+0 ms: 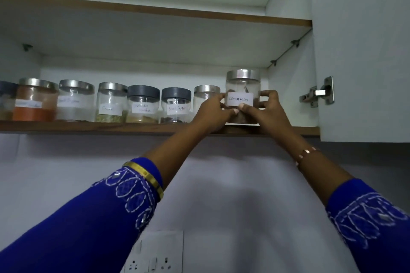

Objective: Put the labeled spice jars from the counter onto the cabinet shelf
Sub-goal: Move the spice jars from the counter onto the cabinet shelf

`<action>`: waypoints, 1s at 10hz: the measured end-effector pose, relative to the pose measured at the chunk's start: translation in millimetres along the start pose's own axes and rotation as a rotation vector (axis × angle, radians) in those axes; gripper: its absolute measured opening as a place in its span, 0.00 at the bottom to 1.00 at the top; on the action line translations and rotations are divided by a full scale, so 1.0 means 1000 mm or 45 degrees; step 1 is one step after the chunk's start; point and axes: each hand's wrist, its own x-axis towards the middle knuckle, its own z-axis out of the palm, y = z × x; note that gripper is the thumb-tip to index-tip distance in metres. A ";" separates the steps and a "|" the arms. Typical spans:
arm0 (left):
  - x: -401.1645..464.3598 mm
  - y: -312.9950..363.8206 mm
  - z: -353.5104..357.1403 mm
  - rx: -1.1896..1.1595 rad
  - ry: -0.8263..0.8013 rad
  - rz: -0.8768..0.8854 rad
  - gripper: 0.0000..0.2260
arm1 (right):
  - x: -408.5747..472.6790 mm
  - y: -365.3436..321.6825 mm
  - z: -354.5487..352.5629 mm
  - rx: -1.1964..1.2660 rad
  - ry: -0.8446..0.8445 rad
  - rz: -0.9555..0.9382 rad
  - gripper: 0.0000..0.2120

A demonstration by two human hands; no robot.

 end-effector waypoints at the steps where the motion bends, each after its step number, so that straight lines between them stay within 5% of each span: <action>1: 0.005 -0.005 0.009 0.122 -0.061 0.012 0.19 | 0.005 0.012 -0.005 -0.091 -0.024 0.041 0.27; 3: 0.029 -0.006 0.013 0.170 -0.229 -0.140 0.18 | 0.016 0.023 -0.004 -0.465 0.030 0.008 0.26; 5: 0.049 -0.009 0.020 0.160 -0.243 -0.319 0.06 | 0.032 0.028 -0.003 -0.704 -0.022 0.142 0.17; 6: 0.057 -0.012 0.026 0.246 -0.269 -0.345 0.13 | 0.038 0.032 -0.004 -0.781 -0.072 0.184 0.15; 9: 0.045 -0.007 0.034 0.625 -0.319 -0.126 0.11 | 0.031 0.032 0.003 -0.956 -0.113 0.141 0.12; 10: 0.031 -0.009 0.044 0.793 -0.193 -0.095 0.14 | 0.005 0.032 0.012 -1.378 -0.101 -0.130 0.11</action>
